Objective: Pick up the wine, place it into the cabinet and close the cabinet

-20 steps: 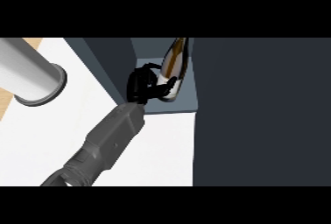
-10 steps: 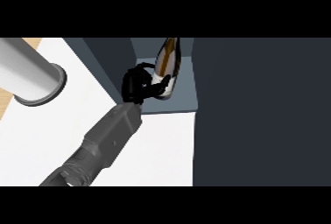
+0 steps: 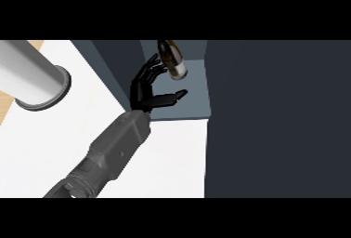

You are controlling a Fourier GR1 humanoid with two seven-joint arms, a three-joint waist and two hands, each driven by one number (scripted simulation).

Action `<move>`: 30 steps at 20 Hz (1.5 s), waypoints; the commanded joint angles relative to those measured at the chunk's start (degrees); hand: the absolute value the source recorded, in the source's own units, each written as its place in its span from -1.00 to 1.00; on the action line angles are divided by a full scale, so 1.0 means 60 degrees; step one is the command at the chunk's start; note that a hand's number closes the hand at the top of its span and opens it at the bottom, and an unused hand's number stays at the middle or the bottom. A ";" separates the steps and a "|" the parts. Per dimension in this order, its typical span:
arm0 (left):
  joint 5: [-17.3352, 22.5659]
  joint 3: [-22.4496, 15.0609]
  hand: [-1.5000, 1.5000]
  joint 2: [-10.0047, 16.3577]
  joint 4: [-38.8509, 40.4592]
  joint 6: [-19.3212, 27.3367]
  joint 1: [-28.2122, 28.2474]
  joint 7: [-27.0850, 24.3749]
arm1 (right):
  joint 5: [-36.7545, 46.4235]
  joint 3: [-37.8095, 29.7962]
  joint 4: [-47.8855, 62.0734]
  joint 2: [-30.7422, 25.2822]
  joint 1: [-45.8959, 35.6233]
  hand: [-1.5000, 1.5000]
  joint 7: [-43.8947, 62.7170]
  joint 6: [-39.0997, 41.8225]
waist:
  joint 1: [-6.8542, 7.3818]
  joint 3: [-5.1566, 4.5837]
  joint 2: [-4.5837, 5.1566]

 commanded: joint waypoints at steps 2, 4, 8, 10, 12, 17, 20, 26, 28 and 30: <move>-0.0225 0.0113 -1.00 0.0015 -0.0515 0.0255 0.0633 -0.0813 | -0.0135 0.0007 -0.0528 0.0007 0.0289 -1.00 0.0241 -0.0043 | 0.0333 0.0086 -0.0214; -0.0328 0.0063 -1.00 0.0328 -0.0768 0.0239 0.0757 -0.0472 | 0.0122 0.0164 -0.0360 0.0050 -0.0145 -1.00 0.0582 -0.0331 | 0.0432 0.0084 -0.0221; -0.0676 -0.0490 -1.00 0.0384 -0.2414 0.0875 0.1402 -0.0040 | 0.0460 0.0160 0.0102 0.0202 -0.0355 -1.00 0.0368 -0.0511 | 0.0687 0.0093 -0.0305; -0.0881 -0.0695 -1.00 0.0682 -0.3253 0.1043 0.2035 0.0272 | 0.0284 0.0237 -0.0620 0.0248 0.0417 -1.00 0.0300 -0.0312 | 0.0612 0.0094 -0.0310; -0.1123 -0.1001 -1.00 0.0832 -0.4491 0.1497 0.2204 0.0759 | -0.0024 0.0036 -0.0940 0.0015 0.0361 -1.00 0.0620 -0.0258 | 0.0651 0.0096 -0.0334; -0.1587 -0.2026 -1.00 0.1639 -0.7543 0.1721 0.3826 0.2108 | 0.0460 0.0519 -0.0708 0.0324 0.0100 -1.00 0.0737 -0.0559 | 0.0665 0.0092 -0.0313; -0.1858 -0.2268 -1.00 0.2234 -0.9310 0.2091 0.4137 0.2864 | -0.0108 0.0034 -0.0615 -0.0159 -0.0583 -1.00 0.1280 -0.0522 | 0.0598 0.0092 -0.0272; -0.2464 -0.2711 -1.00 0.3623 -1.3156 0.3242 0.6005 0.3888 | 0.0491 0.0636 -0.0676 0.0273 -0.0051 -1.00 0.0767 -0.0480 | 0.0567 0.0092 -0.0251; -0.2934 -0.3109 -1.00 0.3277 -1.3806 0.3772 0.6906 0.3468 | -0.0048 0.0243 -0.1370 -0.0057 0.0167 -1.00 0.1258 -0.0404 | 0.0487 0.0090 -0.0244; -0.3133 -0.2706 -1.00 0.3552 -1.4657 0.4277 0.6608 0.4374 | -0.0028 0.0133 -0.1182 -0.0184 -0.0547 -1.00 0.1679 -0.0680 | 0.0478 0.0089 -0.0228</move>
